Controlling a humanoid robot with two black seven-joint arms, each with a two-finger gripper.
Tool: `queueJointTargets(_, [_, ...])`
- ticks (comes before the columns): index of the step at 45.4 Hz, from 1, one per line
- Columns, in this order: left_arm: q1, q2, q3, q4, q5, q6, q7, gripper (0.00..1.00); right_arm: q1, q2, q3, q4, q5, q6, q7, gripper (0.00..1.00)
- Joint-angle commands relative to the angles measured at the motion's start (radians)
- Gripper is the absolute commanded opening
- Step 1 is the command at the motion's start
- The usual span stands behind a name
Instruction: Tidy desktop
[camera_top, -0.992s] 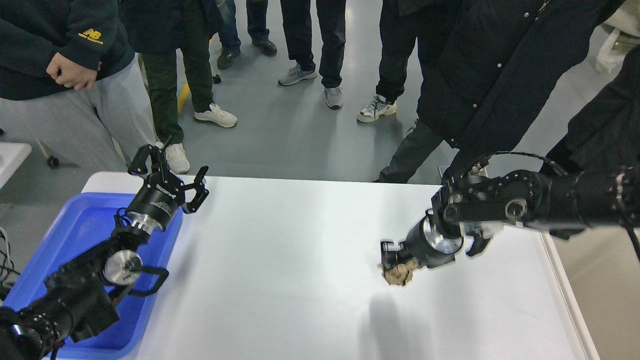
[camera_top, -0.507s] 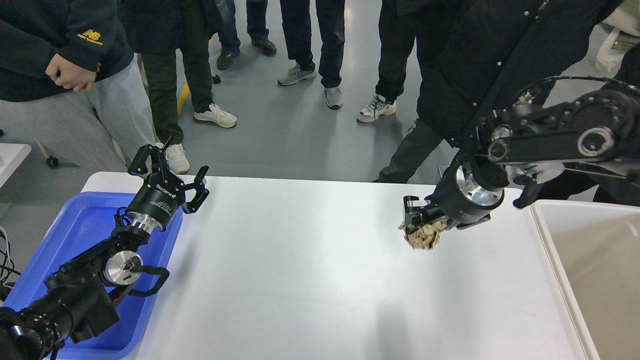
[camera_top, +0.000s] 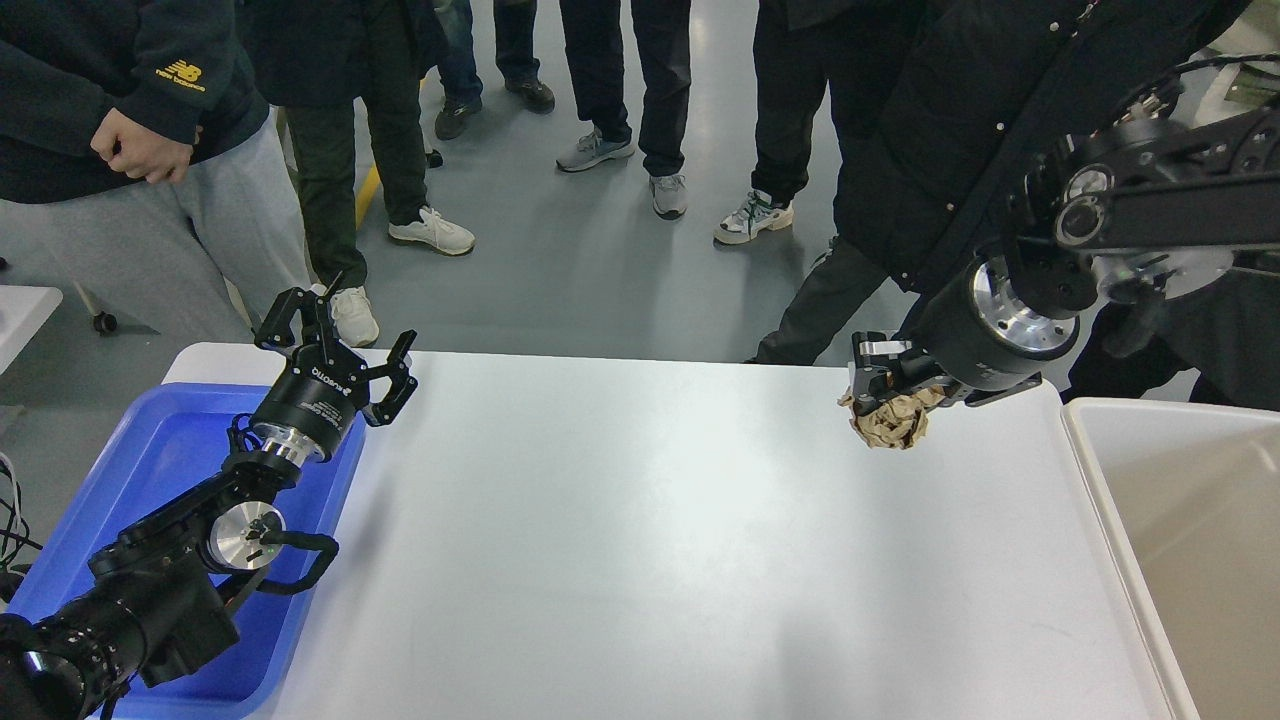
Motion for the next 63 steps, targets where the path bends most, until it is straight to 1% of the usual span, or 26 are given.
queueJointTargets(1, [0.0,0.0,0.0,0.0,0.0,0.0,0.0,1.0,-0.025,-0.143,-0.037,-0.052,-0.072,0.006,0.004,0.0])
queueJointTargets(8, [0.0,0.0,0.0,0.0,0.0,0.0,0.0,1.0,-0.136,-0.286,-0.003,-0.192,-0.146,0.007,0.013,0.0])
queueJointTargets(14, [0.0,0.0,0.0,0.0,0.0,0.0,0.0,1.0,-0.289,-0.385,0.121,-0.345,-0.185,0.007,0.016,0.0])
queueJointTargets(19, [0.0,0.0,0.0,0.0,0.0,0.0,0.0,1.0,-0.445,-0.431,0.268,-0.497,-0.205,0.007,0.016,0.0])
queueJointTargets(28, [0.0,0.0,0.0,0.0,0.0,0.0,0.0,1.0,-0.674,-0.441,0.463,-0.725,-0.207,0.0,0.019,0.0])
queueJointTargets(36, [0.0,0.0,0.0,0.0,0.0,0.0,0.0,1.0,-0.857,-0.402,0.633,-0.933,-0.207,-0.004,0.022,0.0])
queueJointTargets(42, [0.0,0.0,0.0,0.0,0.0,0.0,0.0,1.0,-0.966,-0.355,0.713,-1.074,-0.202,-0.005,0.05,0.0])
queueJointTargets(46, [0.0,0.0,0.0,0.0,0.0,0.0,0.0,1.0,-1.033,-0.298,0.745,-1.187,-0.189,-0.008,0.064,0.0])
queueJointTargets(54, [0.0,0.0,0.0,0.0,0.0,0.0,0.0,1.0,-1.159,-0.162,0.868,-1.43,-0.182,-0.017,0.068,0.0])
queueJointTargets(58, [0.0,0.0,0.0,0.0,0.0,0.0,0.0,1.0,-1.2,-0.102,0.928,-1.506,-0.182,-0.054,0.067,0.0])
queueJointTargets(63, [0.0,0.0,0.0,0.0,0.0,0.0,0.0,1.0,-1.24,-0.054,0.979,-1.52,-0.181,-0.147,0.065,0.0])
